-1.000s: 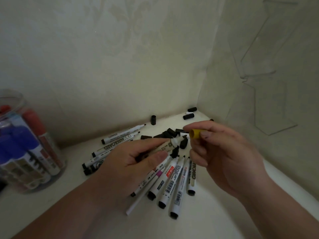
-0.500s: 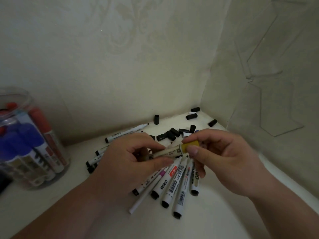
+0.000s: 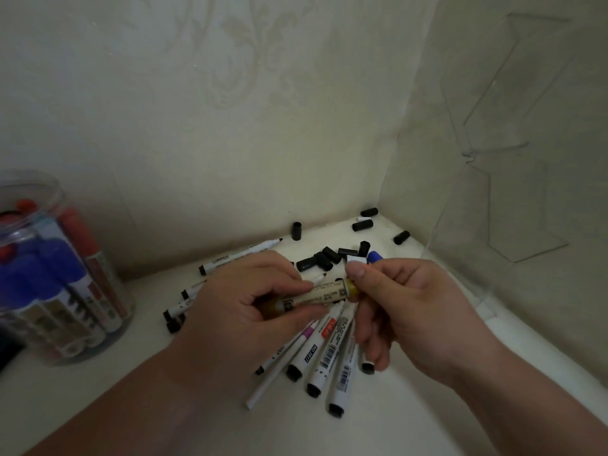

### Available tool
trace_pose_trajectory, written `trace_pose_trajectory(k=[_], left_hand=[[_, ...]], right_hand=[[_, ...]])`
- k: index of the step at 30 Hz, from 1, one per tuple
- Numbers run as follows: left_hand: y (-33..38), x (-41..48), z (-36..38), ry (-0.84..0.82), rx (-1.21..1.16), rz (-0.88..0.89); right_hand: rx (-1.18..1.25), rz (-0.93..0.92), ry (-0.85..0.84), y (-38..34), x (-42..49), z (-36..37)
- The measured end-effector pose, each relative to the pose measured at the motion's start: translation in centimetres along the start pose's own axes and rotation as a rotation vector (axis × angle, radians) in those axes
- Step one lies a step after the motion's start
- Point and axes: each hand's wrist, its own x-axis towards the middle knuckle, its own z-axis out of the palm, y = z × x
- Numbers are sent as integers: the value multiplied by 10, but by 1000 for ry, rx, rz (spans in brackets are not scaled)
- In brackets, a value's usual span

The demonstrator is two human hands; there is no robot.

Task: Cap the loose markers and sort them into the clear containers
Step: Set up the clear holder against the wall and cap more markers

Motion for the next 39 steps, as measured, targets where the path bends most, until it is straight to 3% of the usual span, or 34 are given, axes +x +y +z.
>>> trace_pose_trajectory(k=[5, 10, 16, 24, 30, 34, 36, 39], left_hand=[[0, 0, 4, 1, -99, -104], [4, -1, 2, -141, -252, -320], [-1, -2, 1, -308, -78, -372], [-3, 0, 7, -251, -505, -436], [2, 6, 14, -131, -963, -550], [3, 8, 12, -138, -987, -528], [2, 8, 11, -121, -980, -525], [0, 7, 11, -129, -997, -521]], right_hand=[[78, -48, 73, 7, 4, 3], [199, -123, 26, 8, 5, -7], [249, -187, 182, 7, 8, -11], [335, -132, 91, 11, 7, -5], [387, 96, -119, 12, 0, 8], [431, 135, -115, 11, -2, 12], [360, 136, -77, 10, -1, 9], [-197, 45, -65, 7, -5, 9]])
